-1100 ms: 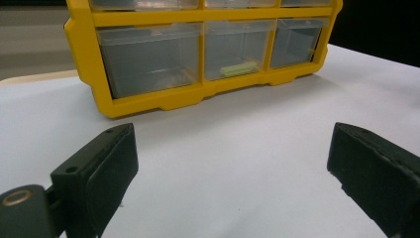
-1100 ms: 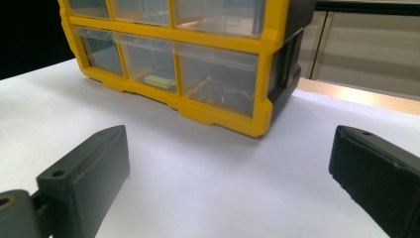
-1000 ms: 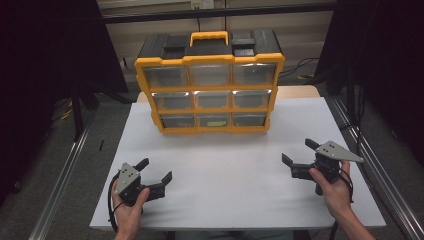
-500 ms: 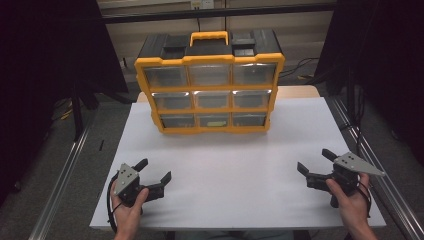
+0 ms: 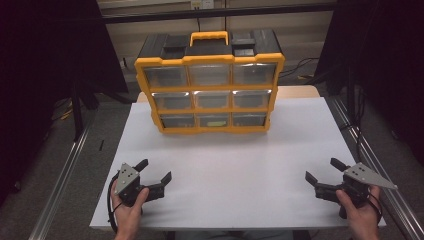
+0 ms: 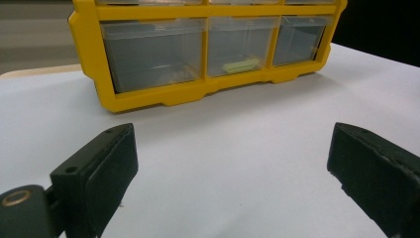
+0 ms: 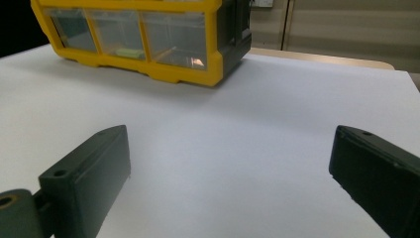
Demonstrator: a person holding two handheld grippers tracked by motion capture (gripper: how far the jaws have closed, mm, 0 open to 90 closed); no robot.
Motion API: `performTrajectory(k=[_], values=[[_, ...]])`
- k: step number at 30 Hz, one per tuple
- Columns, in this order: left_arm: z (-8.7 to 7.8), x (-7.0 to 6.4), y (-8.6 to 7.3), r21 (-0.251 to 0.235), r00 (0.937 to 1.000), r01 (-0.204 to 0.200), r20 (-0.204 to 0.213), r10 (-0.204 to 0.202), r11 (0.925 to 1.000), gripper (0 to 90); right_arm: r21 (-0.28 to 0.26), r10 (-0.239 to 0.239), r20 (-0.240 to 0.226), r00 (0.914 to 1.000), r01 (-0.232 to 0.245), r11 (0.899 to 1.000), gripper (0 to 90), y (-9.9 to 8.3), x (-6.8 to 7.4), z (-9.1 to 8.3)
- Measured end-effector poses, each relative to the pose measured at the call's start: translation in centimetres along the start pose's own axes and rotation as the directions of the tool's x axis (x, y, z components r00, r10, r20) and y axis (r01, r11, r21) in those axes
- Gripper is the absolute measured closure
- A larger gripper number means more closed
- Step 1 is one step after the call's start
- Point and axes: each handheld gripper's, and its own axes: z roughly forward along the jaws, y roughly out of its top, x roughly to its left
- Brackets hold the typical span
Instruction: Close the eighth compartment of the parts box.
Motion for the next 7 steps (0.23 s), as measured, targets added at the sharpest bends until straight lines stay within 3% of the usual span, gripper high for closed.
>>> performTrajectory(k=[4,7], values=[[-0.12,0.18,0.0,-0.002,1.0,-0.002,-0.003,0.002,1.0,5.5,0.027,0.011,-0.002,0.9999,-0.011,1.0,2.2,-0.48,-0.34,0.73],[-0.1,0.23,0.02,-0.006,1.0,0.006,-0.001,-0.006,1.0,5.5,0.01,0.009,0.003,1.0,-0.009,1.0,1.8,-0.24,-0.27,0.7]])
